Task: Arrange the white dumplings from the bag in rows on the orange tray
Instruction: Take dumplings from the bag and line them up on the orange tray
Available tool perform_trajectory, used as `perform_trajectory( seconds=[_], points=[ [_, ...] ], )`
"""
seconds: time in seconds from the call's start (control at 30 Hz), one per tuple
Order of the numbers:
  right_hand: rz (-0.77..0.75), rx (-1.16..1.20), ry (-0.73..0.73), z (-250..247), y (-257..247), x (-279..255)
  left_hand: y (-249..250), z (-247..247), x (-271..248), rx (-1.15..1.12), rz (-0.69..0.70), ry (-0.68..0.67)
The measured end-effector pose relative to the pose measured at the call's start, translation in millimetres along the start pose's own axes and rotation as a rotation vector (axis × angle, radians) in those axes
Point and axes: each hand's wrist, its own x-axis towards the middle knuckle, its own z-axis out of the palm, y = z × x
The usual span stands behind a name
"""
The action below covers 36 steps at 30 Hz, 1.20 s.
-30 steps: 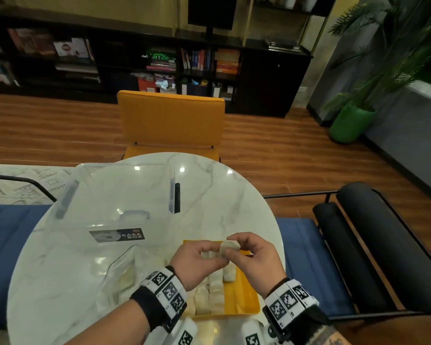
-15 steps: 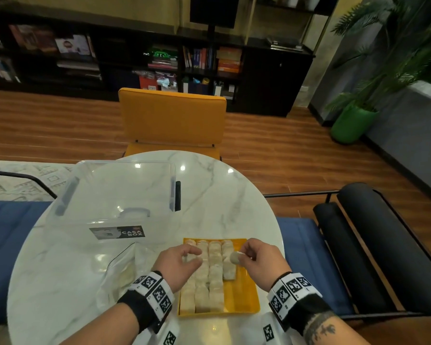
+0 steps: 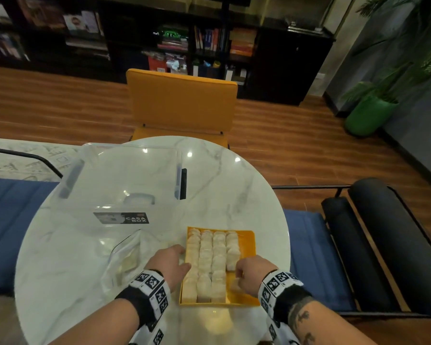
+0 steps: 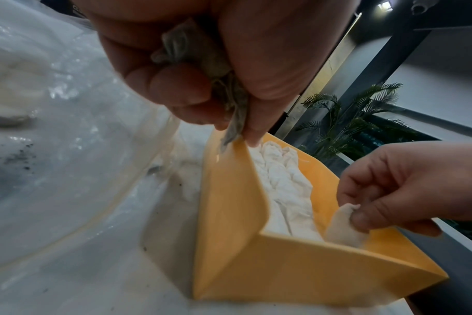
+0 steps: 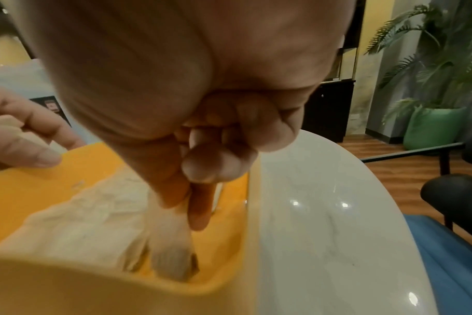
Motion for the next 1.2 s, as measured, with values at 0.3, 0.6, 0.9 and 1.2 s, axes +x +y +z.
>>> perform_trajectory(
  seconds=[0.3,0.6,0.9,1.2],
  points=[
    [0.097,-0.014,0.108,-9.1,-1.0,28.1,-1.5,-1.1,-0.2,-0.020,0.015,0.000],
    [0.145,0.056,0.137,-13.0,-3.2,40.4,-3.7,0.1,-0.2,-0.021,0.023,0.006],
    [0.135,0.040,0.164,-13.0,-4.3,42.5,-7.0,2.9,0.7,-0.059,0.012,0.016],
    [-0.047,0.458,0.353,-21.8,-19.7,8.1,4.2,-6.9,-5.2,-0.446,0.051,0.128]
  ],
)
